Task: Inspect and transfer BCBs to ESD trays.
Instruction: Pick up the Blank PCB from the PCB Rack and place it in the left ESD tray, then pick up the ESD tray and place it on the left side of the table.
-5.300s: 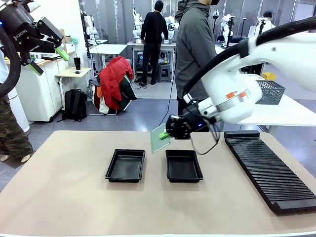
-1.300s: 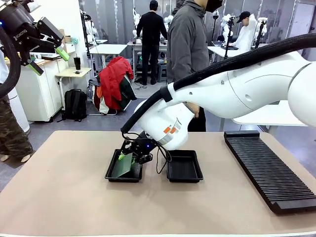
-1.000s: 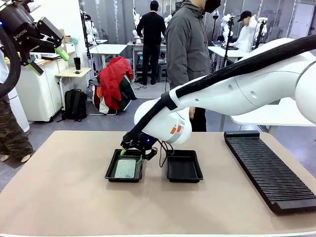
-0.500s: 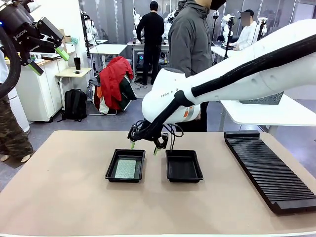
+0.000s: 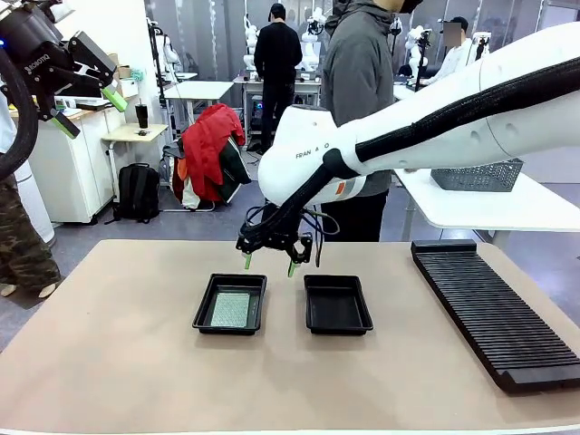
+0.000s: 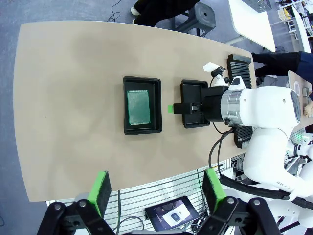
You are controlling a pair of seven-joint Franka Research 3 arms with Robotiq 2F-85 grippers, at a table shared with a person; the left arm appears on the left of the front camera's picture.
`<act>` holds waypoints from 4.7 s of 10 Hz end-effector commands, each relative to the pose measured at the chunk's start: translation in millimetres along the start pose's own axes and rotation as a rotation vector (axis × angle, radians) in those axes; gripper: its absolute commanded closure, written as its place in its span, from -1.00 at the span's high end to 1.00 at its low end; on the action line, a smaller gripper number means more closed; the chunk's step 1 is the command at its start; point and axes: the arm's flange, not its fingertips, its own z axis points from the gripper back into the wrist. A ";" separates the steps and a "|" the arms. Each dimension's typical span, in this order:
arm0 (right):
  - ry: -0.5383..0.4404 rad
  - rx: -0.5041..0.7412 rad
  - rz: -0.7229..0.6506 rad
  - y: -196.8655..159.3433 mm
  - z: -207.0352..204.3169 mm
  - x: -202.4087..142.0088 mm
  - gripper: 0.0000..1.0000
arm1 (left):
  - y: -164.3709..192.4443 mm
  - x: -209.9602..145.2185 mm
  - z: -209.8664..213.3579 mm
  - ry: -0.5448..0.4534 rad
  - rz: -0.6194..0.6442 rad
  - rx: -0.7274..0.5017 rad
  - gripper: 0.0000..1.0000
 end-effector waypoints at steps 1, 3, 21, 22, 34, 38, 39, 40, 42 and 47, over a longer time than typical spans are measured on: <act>0.000 0.000 0.002 1.0 -0.2 -1.2 1.00 | 0.9 -0.3 -0.9 0.002 0.002 -0.002 1.00; 0.000 0.000 0.002 1.0 -0.2 -1.2 1.00 | 0.9 -0.3 -0.9 0.002 0.002 -0.002 1.00; 0.000 0.000 0.002 1.0 -0.2 -1.2 1.00 | 0.9 -0.3 -0.9 0.002 0.002 -0.002 1.00; 0.000 0.000 0.002 1.0 -0.2 -1.2 1.00 | 0.0 0.0 0.0 0.000 0.000 0.000 1.00; -0.038 0.341 -0.001 -91.9 45.2 -41.3 1.00 | -15.9 15.6 -182.7 0.137 -0.042 0.288 1.00; -0.028 0.419 -0.003 -125.3 42.7 -47.7 1.00 | -9.4 11.8 -242.0 0.183 -0.053 0.339 1.00; -0.034 0.442 -0.003 -133.4 42.3 -49.9 1.00 | -8.4 10.3 -251.1 0.188 -0.060 0.349 1.00; -0.033 0.461 -0.004 -139.5 41.1 -52.0 1.00 | -7.1 8.4 -262.4 0.205 -0.064 0.349 1.00; -0.036 0.492 -0.005 -148.5 39.3 -53.9 1.00 | -6.9 6.9 -285.8 0.223 -0.074 0.345 1.00; -0.022 0.455 -0.017 -137.3 44.1 -47.6 1.00 | 1.8 4.4 -338.3 0.236 -0.104 0.370 1.00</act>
